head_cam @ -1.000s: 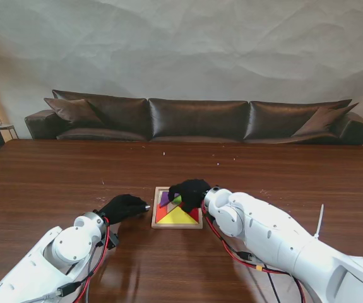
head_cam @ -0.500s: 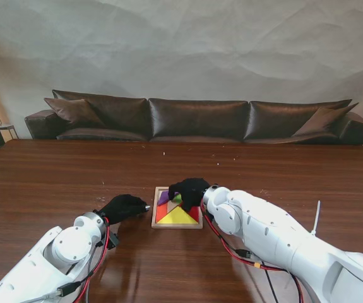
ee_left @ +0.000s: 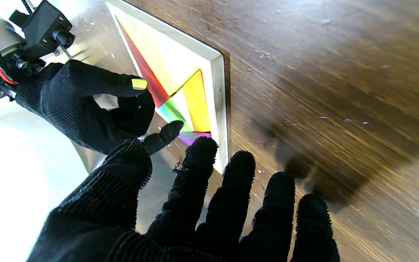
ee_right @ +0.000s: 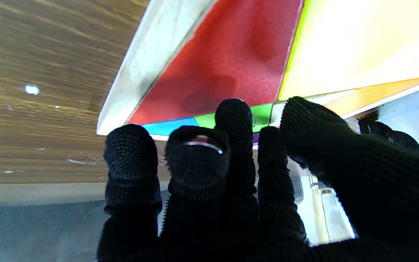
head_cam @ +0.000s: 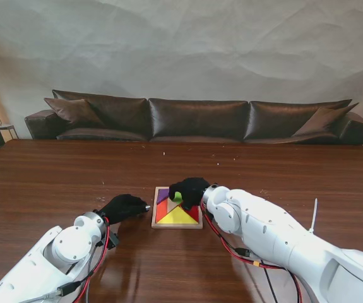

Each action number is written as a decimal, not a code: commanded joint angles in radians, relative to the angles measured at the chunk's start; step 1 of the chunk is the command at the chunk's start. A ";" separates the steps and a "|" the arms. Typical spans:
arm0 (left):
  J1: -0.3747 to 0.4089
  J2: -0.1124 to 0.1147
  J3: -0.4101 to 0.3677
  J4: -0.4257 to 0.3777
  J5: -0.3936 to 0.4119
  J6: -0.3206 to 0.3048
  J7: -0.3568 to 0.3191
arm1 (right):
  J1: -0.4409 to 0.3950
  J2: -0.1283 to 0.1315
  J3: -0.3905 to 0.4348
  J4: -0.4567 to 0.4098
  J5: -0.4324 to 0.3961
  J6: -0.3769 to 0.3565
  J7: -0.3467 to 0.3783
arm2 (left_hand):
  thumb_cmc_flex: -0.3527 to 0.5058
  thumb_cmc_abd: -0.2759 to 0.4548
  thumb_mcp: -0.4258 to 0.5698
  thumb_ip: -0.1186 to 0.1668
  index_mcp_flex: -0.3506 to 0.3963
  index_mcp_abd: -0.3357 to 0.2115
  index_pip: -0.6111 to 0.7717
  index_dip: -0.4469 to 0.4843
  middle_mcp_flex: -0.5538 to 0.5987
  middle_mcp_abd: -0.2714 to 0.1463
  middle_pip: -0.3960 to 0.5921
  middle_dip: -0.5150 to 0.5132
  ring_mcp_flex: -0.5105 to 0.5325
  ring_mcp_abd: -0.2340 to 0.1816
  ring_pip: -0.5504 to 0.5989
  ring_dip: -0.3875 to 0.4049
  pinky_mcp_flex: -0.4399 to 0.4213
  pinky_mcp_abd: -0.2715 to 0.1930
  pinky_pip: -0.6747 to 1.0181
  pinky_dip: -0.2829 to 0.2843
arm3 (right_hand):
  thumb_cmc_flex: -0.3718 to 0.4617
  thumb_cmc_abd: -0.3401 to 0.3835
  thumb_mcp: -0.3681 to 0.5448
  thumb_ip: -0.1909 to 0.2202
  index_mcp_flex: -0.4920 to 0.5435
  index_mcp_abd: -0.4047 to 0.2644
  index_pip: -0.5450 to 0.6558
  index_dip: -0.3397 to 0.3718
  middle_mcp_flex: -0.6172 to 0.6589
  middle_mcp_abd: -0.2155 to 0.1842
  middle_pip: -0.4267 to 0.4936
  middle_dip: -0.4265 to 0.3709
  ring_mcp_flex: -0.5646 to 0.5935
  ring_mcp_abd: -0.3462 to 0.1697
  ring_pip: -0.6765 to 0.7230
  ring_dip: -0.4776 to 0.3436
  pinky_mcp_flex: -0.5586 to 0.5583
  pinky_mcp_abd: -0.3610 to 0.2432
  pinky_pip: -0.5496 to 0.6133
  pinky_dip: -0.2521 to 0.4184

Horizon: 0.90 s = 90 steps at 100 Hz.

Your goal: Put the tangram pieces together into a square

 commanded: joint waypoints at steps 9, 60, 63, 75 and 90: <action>0.004 -0.002 0.003 0.007 -0.005 0.003 -0.027 | 0.000 -0.007 -0.004 -0.004 -0.003 0.000 0.011 | 0.021 0.047 -0.018 0.023 0.025 0.002 0.000 0.003 0.007 0.005 -0.002 0.013 0.015 0.014 0.012 0.006 0.011 0.033 0.006 -0.002 | -0.029 0.033 0.019 0.032 -0.054 0.027 -0.007 -0.005 0.003 -0.009 -0.007 -0.014 0.038 0.003 0.004 0.002 0.072 0.015 0.045 0.033; 0.003 -0.001 0.005 0.009 -0.008 0.004 -0.030 | 0.006 -0.012 -0.008 -0.007 -0.002 0.016 0.016 | 0.020 0.047 -0.017 0.023 0.028 0.005 0.001 0.004 0.012 0.008 -0.001 0.014 0.016 0.014 0.013 0.006 0.013 0.034 0.007 -0.002 | -0.035 0.044 0.011 0.039 -0.109 0.053 0.002 -0.004 0.001 -0.012 -0.006 -0.019 0.038 0.003 0.003 0.003 0.073 0.014 0.047 0.032; 0.003 -0.001 0.005 0.009 -0.008 0.004 -0.030 | 0.007 -0.013 -0.009 -0.005 -0.001 0.017 0.016 | 0.021 0.047 -0.017 0.023 0.028 0.006 0.001 0.004 0.013 0.009 -0.001 0.014 0.016 0.014 0.013 0.006 0.012 0.033 0.006 -0.002 | -0.035 0.044 0.011 0.040 -0.115 0.054 0.001 -0.004 0.000 -0.011 -0.006 -0.019 0.038 0.004 0.003 0.003 0.073 0.014 0.047 0.032; 0.003 -0.002 0.004 0.009 -0.010 0.004 -0.030 | 0.009 -0.016 -0.016 0.001 0.001 0.016 0.019 | 0.020 0.047 -0.017 0.023 0.028 0.005 0.001 0.004 0.013 0.006 -0.001 0.014 0.017 0.013 0.013 0.007 0.013 0.033 0.007 -0.001 | -0.038 0.050 0.010 0.041 -0.133 0.067 0.003 -0.004 -0.001 -0.011 -0.008 -0.022 0.038 0.004 0.003 0.003 0.072 0.014 0.046 0.032; 0.002 -0.001 0.005 0.009 -0.011 0.005 -0.032 | 0.011 -0.018 -0.019 0.003 0.002 0.015 0.021 | 0.021 0.047 -0.017 0.023 0.029 0.006 0.001 0.004 0.012 0.007 -0.001 0.014 0.017 0.013 0.013 0.006 0.012 0.034 0.006 -0.002 | -0.041 0.053 0.008 0.043 -0.150 0.080 0.009 -0.004 -0.001 -0.011 -0.012 -0.025 0.039 0.002 0.001 0.002 0.071 0.010 0.045 0.031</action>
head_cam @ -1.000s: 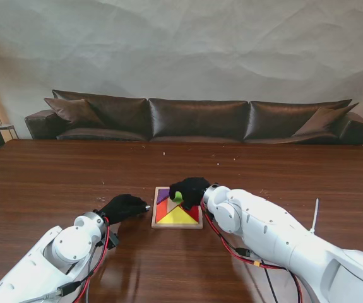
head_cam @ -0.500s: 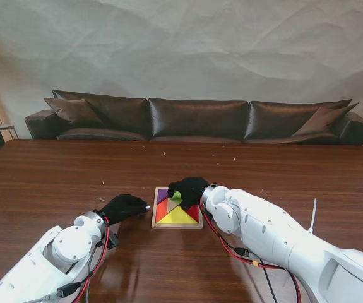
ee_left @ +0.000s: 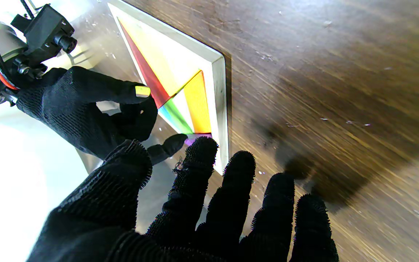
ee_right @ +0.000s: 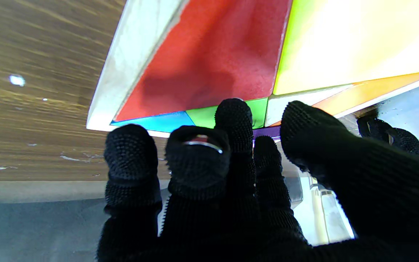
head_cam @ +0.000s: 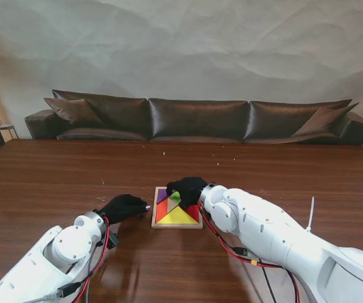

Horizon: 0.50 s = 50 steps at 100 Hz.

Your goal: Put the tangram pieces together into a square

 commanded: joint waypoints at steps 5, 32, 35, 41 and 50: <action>0.005 -0.002 0.003 0.007 -0.005 0.005 -0.027 | 0.000 -0.006 -0.003 -0.001 -0.001 0.000 0.018 | 0.019 0.047 -0.017 0.023 0.027 0.004 0.001 0.004 0.012 0.008 -0.002 0.014 0.018 0.012 0.013 0.006 0.014 0.045 0.008 -0.001 | -0.032 0.019 0.008 0.024 -0.050 0.023 0.009 -0.006 -0.001 -0.012 -0.013 -0.014 0.039 0.001 0.002 0.002 0.072 0.009 0.045 0.031; 0.004 -0.001 0.005 0.008 -0.008 0.007 -0.032 | 0.002 -0.011 -0.003 0.002 0.002 0.013 0.016 | 0.019 0.047 -0.017 0.023 0.028 0.005 0.001 0.004 0.013 0.007 -0.001 0.014 0.018 0.013 0.012 0.006 0.013 0.045 0.008 -0.001 | -0.035 0.023 0.005 0.027 -0.061 0.028 0.018 -0.006 -0.006 -0.010 -0.012 -0.016 0.038 0.002 0.002 0.003 0.071 0.008 0.047 0.031; 0.004 -0.001 0.005 0.008 -0.008 0.007 -0.032 | 0.002 -0.011 -0.004 0.003 0.002 0.012 0.016 | 0.019 0.048 -0.018 0.023 0.026 0.005 0.000 0.004 0.012 0.008 -0.002 0.014 0.017 0.013 0.012 0.006 0.012 0.044 0.007 -0.001 | -0.035 0.022 0.005 0.027 -0.060 0.027 0.019 -0.006 -0.006 -0.011 -0.012 -0.016 0.038 0.002 0.002 0.002 0.071 0.008 0.047 0.031; 0.005 -0.002 0.004 0.007 -0.009 0.008 -0.031 | 0.003 -0.010 -0.006 0.003 0.001 0.011 0.016 | 0.021 0.048 -0.017 0.023 0.028 0.007 0.001 0.004 0.013 0.008 -0.001 0.014 0.019 0.013 0.013 0.006 0.012 0.045 0.007 -0.001 | -0.037 0.023 0.005 0.027 -0.058 0.025 0.020 -0.006 -0.006 -0.012 -0.012 -0.017 0.038 0.001 0.001 0.002 0.071 0.008 0.047 0.031; 0.005 -0.002 0.003 0.006 -0.009 0.010 -0.031 | -0.005 -0.003 0.006 -0.013 -0.003 0.018 0.015 | 0.021 0.048 -0.018 0.023 0.028 0.006 0.001 0.004 0.011 0.009 -0.002 0.014 0.018 0.014 0.012 0.006 0.012 0.045 0.008 -0.001 | -0.043 0.024 0.004 0.028 -0.055 0.020 0.022 -0.007 -0.009 -0.009 -0.013 -0.020 0.038 0.001 -0.001 0.001 0.071 0.007 0.046 0.030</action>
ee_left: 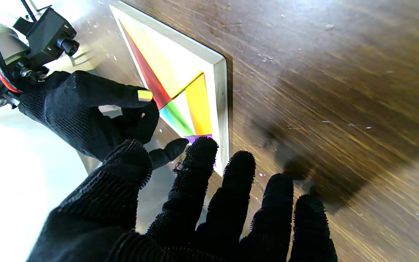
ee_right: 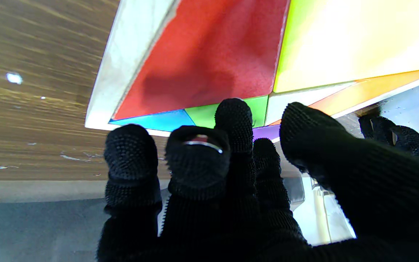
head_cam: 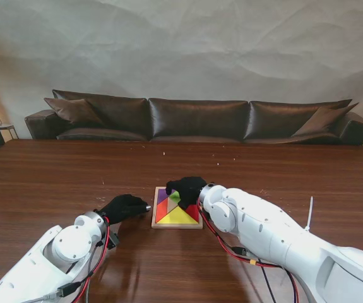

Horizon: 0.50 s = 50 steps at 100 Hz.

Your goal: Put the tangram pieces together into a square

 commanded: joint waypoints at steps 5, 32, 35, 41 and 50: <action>0.007 -0.002 0.002 0.005 -0.003 0.008 -0.023 | -0.014 0.011 0.020 -0.033 -0.010 0.013 0.014 | 0.021 0.048 -0.018 0.023 0.027 0.005 0.000 0.004 0.010 0.008 -0.002 0.006 0.019 0.011 0.012 0.006 0.012 0.060 0.008 -0.001 | -0.048 0.014 0.002 0.028 -0.032 0.005 0.014 -0.006 -0.008 -0.009 -0.011 -0.018 0.038 0.001 0.000 0.001 0.070 0.008 0.046 0.030; 0.019 -0.003 -0.013 -0.011 0.009 0.000 -0.009 | -0.084 0.071 0.130 -0.179 -0.059 0.076 0.010 | 0.022 0.046 -0.018 0.023 0.021 0.005 -0.003 0.003 0.007 0.010 -0.004 0.005 0.018 0.014 0.011 0.006 0.012 0.060 0.007 -0.001 | -0.119 0.059 -0.041 0.062 0.003 -0.019 -0.001 -0.017 -0.022 0.002 -0.010 -0.026 0.038 0.015 -0.020 -0.007 0.059 0.015 0.041 0.031; 0.021 -0.003 -0.016 -0.014 0.010 -0.001 -0.008 | -0.095 0.078 0.145 -0.197 -0.066 0.083 0.009 | 0.021 0.046 -0.018 0.023 0.019 0.003 -0.004 0.002 0.006 0.008 -0.004 0.005 0.018 0.013 0.011 0.006 0.012 0.060 0.007 -0.001 | -0.136 0.073 -0.056 0.079 0.013 -0.023 -0.004 -0.018 -0.026 0.005 -0.012 -0.031 0.037 0.016 -0.025 -0.008 0.056 0.017 0.041 0.032; 0.025 -0.003 -0.019 -0.018 0.014 -0.003 -0.003 | -0.118 0.089 0.176 -0.230 -0.080 0.097 0.003 | 0.021 0.046 -0.017 0.023 0.013 0.001 -0.007 0.001 0.004 0.008 -0.005 0.005 0.015 0.014 0.010 0.006 0.011 0.061 0.007 -0.001 | -0.160 0.089 -0.075 0.114 0.037 -0.032 -0.009 -0.020 -0.034 0.009 -0.024 -0.042 0.036 0.020 -0.039 -0.013 0.054 0.019 0.040 0.034; 0.029 -0.004 -0.022 -0.024 0.019 -0.009 0.004 | -0.160 0.105 0.228 -0.282 -0.096 0.117 -0.003 | 0.019 0.046 -0.018 0.023 0.003 -0.004 -0.012 -0.001 -0.002 0.005 -0.007 0.004 0.012 0.010 0.008 0.005 0.010 0.059 0.006 -0.001 | -0.190 0.110 -0.104 0.177 0.076 -0.043 -0.020 -0.023 -0.061 0.023 -0.052 -0.066 0.034 0.036 -0.089 -0.029 0.040 0.023 0.035 0.037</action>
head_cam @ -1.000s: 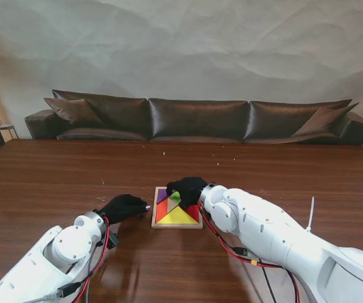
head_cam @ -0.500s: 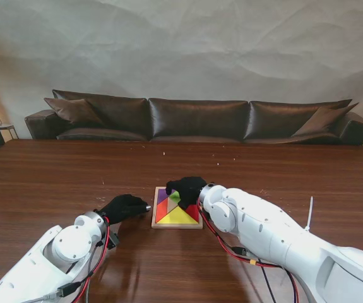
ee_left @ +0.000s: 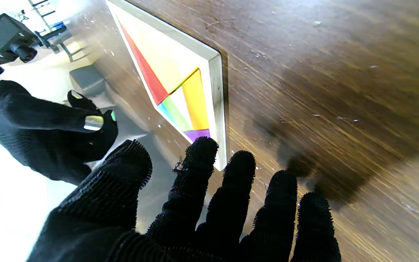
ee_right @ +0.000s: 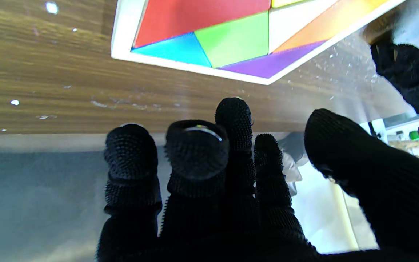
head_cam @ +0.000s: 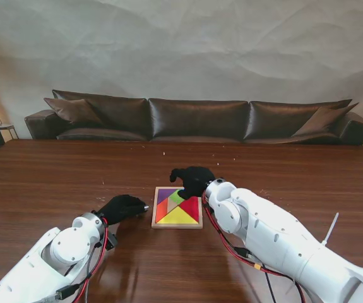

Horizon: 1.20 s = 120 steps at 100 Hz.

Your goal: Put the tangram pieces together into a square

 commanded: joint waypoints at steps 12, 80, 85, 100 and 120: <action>0.010 -0.004 -0.006 -0.014 0.011 -0.018 0.000 | -0.091 0.032 0.085 -0.094 -0.034 0.032 -0.014 | 0.017 0.045 -0.018 0.024 -0.012 -0.009 -0.018 -0.004 -0.015 0.001 -0.011 0.001 0.005 0.007 0.005 0.003 -0.010 0.014 0.003 0.009 | -0.064 0.019 -0.060 0.033 0.070 -0.033 -0.006 -0.011 -0.085 0.046 -0.065 -0.063 0.020 0.040 -0.129 -0.046 0.012 0.028 0.018 0.038; 0.102 -0.018 -0.088 -0.114 0.078 -0.145 0.137 | -0.562 0.071 0.551 -0.471 -0.095 0.028 -0.154 | -0.039 -0.046 -0.014 0.029 -0.245 -0.046 -0.110 -0.044 -0.229 -0.060 -0.056 -0.037 -0.128 -0.055 -0.110 -0.073 -0.079 -0.019 -0.098 -0.147 | -0.132 -0.008 -0.200 0.022 0.123 -0.070 -0.089 0.007 -0.358 0.125 -0.255 -0.268 -0.351 0.205 -0.679 -0.273 -0.246 0.112 -0.313 -0.037; 0.111 -0.018 -0.094 -0.123 0.086 -0.157 0.148 | -0.588 0.068 0.575 -0.479 -0.081 0.009 -0.171 | -0.042 -0.064 -0.013 0.029 -0.269 -0.049 -0.119 -0.048 -0.246 -0.067 -0.060 -0.041 -0.139 -0.060 -0.114 -0.079 -0.085 -0.022 -0.103 -0.161 | -0.134 -0.010 -0.207 0.022 0.119 -0.068 -0.096 0.011 -0.375 0.126 -0.262 -0.278 -0.376 0.213 -0.712 -0.294 -0.264 0.119 -0.345 -0.050; 0.136 -0.018 -0.111 -0.153 0.133 -0.186 0.178 | -0.661 0.058 0.637 -0.500 -0.047 -0.035 -0.226 | -0.067 -0.100 0.015 0.028 -0.308 -0.052 -0.135 -0.063 -0.284 -0.080 -0.060 -0.050 -0.157 -0.071 -0.117 -0.094 -0.090 -0.026 -0.115 -0.216 | -0.151 -0.009 -0.230 0.019 0.098 -0.067 -0.117 0.011 -0.407 0.126 -0.278 -0.297 -0.424 0.228 -0.767 -0.331 -0.304 0.131 -0.404 -0.076; 0.171 -0.022 -0.135 -0.190 0.158 -0.211 0.221 | -0.735 0.050 0.702 -0.523 -0.011 -0.104 -0.261 | -0.077 -0.110 0.020 0.026 -0.319 -0.051 -0.137 -0.067 -0.296 -0.082 -0.061 -0.052 -0.165 -0.074 -0.118 -0.098 -0.099 -0.025 -0.115 -0.231 | -0.159 0.002 -0.269 0.019 0.088 -0.063 -0.139 0.007 -0.422 0.127 -0.292 -0.312 -0.456 0.238 -0.805 -0.356 -0.337 0.146 -0.456 -0.091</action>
